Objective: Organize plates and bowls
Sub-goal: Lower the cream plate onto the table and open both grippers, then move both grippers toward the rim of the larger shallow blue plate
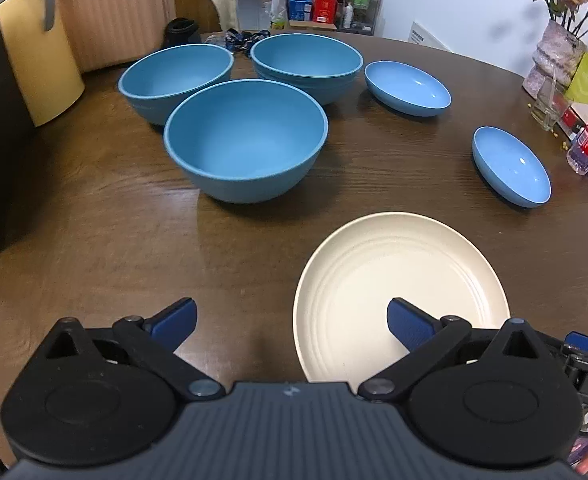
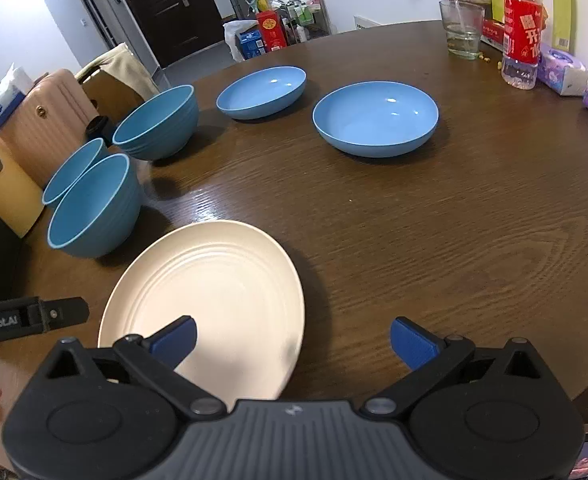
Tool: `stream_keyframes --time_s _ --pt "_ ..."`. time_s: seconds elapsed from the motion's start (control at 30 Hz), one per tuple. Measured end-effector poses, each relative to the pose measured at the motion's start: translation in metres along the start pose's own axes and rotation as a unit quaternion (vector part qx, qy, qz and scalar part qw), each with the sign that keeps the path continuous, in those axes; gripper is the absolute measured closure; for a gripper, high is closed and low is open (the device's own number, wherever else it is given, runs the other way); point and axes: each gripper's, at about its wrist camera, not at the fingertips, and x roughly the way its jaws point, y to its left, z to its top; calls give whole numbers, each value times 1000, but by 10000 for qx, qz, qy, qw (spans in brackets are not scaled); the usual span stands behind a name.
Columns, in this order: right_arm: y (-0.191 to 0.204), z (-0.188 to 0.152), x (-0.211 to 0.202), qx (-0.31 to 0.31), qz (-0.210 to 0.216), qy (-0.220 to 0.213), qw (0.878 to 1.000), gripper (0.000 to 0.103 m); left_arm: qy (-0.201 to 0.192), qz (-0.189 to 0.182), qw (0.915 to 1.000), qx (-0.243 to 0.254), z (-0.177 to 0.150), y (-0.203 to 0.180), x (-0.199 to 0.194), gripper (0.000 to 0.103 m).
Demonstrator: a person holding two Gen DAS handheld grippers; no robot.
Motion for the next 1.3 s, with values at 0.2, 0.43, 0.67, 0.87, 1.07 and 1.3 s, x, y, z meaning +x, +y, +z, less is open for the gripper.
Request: stream_keyframes --time_s 0.2,0.43,0.67,0.87,1.07,1.3 --pt "1 -6 -21 -222 22 -9 9998 0 -92 -1 9998 -166 -16 -1 -23 0" --pt "3 -15 -41 -427 54 -17 9991 0 -112 75 9994 -319 -31 -3 -42 0" --pt "8 -19 -53 -474 -14 -35 9989 0 -181 32 9994 -298 -38 -5 -61 0" --pt "15 -18 -62 -480 -158 -134 9986 0 -217 -72 9996 -166 -37 -4 -69 0" --pt "23 -22 -70 -414 -343 -190 9984 0 -188 -157 9997 17 -35 0 -73 0" --pt "25 -28 -77 -193 -521 -310 9980 0 -178 -170 9996 149 -35 6 -76 0"
